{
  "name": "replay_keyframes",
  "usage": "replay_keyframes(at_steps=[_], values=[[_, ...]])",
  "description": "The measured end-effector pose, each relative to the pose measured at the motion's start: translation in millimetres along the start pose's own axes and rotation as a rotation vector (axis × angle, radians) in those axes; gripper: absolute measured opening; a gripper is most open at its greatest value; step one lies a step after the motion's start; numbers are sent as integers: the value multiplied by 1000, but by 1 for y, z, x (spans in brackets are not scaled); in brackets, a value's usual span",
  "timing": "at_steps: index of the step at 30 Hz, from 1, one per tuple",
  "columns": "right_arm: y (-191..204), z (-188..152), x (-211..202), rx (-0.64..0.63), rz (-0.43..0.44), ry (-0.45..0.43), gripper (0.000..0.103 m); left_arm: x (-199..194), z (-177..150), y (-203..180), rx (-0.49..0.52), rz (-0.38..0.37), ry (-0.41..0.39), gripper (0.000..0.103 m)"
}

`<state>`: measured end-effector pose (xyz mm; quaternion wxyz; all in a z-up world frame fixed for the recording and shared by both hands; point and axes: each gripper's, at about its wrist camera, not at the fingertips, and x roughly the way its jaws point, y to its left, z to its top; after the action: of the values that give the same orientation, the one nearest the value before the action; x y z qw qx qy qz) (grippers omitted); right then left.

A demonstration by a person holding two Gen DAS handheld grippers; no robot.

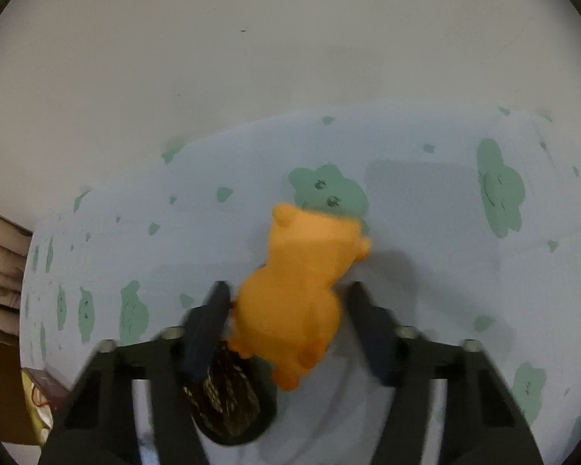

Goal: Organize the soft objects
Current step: 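Carry the plush over the tin while the right gripper grasps the orange toy, then release the plush into the tin while the right gripper lifts the orange toy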

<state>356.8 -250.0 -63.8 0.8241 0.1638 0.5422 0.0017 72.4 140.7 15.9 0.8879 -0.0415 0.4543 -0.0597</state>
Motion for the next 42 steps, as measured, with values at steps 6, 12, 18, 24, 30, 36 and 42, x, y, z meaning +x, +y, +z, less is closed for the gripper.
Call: replay_keyframes(at_steps=[6, 12, 18, 24, 30, 36, 42], values=[[-5, -14, -33, -68, 49, -93, 41, -11, -4, 18, -36, 3, -19, 37], [-29, -59, -86, -67, 121, -150, 41, -19, -12, 35, -78, 30, -22, 37], [-49, -111, -140, -58, 214, -195, 41, -21, -15, 44, -72, 57, -23, 37], [-49, -169, -170, -36, 300, -181, 41, 11, 4, 43, -26, 76, 1, 37], [-34, -200, -174, -40, 332, -154, 42, 53, 27, 42, 6, 81, 34, 39], [-20, -211, -171, -62, 362, -131, 42, 83, 37, 40, 80, 132, 49, 41], [9, -218, -176, -131, 393, -130, 42, 91, 43, 43, 118, 78, 69, 56]])
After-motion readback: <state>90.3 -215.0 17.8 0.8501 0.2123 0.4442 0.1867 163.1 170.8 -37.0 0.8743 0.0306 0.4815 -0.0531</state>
